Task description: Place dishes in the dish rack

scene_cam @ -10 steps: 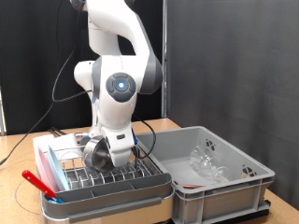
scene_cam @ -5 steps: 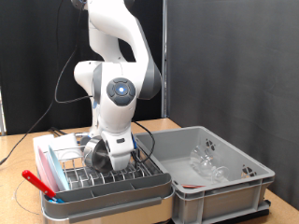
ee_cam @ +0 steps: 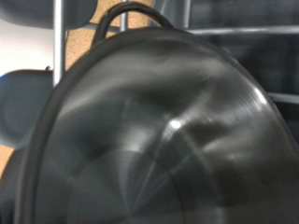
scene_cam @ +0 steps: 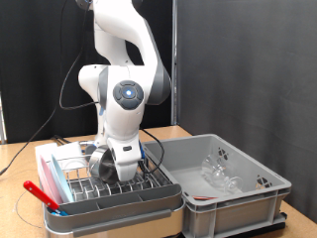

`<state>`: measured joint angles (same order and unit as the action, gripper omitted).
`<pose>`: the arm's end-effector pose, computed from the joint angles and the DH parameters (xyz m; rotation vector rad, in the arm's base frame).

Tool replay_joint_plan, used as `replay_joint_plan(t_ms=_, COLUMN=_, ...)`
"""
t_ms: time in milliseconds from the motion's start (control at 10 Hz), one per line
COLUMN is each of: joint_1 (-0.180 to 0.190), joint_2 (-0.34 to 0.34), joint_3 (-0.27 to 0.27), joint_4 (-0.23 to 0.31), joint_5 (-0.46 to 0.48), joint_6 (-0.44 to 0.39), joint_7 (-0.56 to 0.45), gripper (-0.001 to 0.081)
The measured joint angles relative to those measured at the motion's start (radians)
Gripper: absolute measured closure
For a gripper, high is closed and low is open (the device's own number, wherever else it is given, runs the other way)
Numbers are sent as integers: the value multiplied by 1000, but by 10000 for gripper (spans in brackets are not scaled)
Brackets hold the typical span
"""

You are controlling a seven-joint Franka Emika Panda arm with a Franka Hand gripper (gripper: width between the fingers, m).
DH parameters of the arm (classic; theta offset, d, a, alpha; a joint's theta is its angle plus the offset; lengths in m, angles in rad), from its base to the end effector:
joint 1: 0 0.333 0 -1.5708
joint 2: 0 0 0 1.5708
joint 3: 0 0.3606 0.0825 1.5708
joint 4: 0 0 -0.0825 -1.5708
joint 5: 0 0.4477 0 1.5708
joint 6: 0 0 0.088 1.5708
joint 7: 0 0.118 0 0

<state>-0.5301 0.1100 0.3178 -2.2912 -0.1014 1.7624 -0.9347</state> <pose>0.4728 -0.1106 0.2630 -2.5296 -1.0453 0.7948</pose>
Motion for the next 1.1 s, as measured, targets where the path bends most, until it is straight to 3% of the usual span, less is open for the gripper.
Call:
replay_joint_plan(t_ms=700, joint_1=-7, joint_2=3, joint_3=-11, joint_4=50, joint_5=-15, joint_6=56, joint_7=81, gripper=1)
replay_joint_plan(t_ms=1100, joint_1=-15, joint_2=52, joint_3=-59, joint_4=132, joint_5=-92, joint_6=129, joint_7=164, gripper=1)
